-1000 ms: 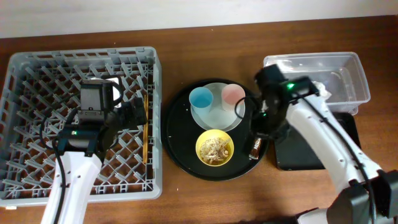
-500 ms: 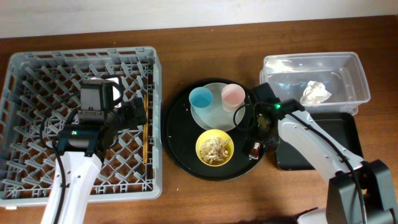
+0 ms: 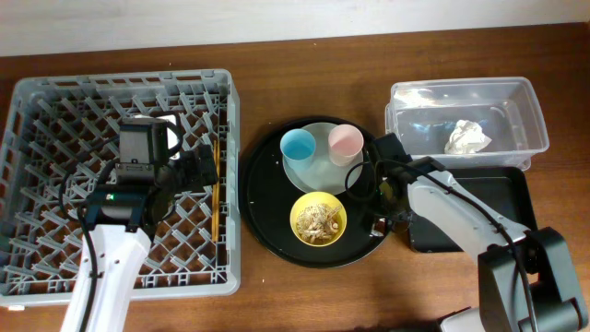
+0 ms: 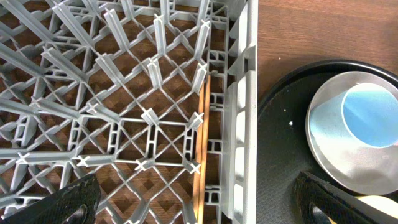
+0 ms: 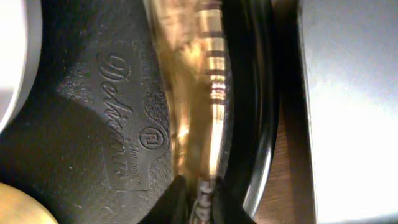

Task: Sort waste into correct bins and load items into the dishwasher rack
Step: 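Grasp the gold wrapper on the tray with the right gripper, then drop the gold wrapper into the clear plastic bin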

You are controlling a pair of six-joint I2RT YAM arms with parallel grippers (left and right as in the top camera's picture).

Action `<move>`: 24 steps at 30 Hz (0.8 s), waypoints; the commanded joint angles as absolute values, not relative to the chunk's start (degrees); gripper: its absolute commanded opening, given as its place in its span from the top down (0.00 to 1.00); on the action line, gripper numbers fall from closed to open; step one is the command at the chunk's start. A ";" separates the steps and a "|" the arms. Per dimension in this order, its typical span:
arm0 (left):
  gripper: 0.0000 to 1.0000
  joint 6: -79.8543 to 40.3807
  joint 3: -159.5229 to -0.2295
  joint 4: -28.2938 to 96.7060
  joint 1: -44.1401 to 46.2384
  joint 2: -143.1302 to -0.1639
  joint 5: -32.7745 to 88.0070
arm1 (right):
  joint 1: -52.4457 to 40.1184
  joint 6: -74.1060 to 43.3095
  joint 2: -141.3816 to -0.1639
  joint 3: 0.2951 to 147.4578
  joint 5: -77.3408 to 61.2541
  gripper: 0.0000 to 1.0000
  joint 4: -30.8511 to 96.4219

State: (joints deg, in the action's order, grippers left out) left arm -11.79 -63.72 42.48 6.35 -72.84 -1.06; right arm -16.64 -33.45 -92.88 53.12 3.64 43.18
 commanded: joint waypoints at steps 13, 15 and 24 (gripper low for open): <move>0.01 -12.32 -64.62 42.30 6.22 -72.20 -1.48 | -16.03 -24.01 -85.67 61.49 -14.22 0.96 47.81; 0.01 -12.34 -64.62 42.30 6.22 -72.20 -1.48 | -14.61 -23.14 -82.96 64.73 -14.17 0.96 48.66; 0.01 -12.34 -64.62 42.30 6.22 -72.20 -1.48 | -0.86 -23.94 -81.87 70.89 -5.48 0.96 38.87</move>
State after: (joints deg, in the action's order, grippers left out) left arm -11.79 -63.72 42.48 6.35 -72.84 -1.06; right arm -4.62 -23.73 -80.20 70.32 -10.07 41.87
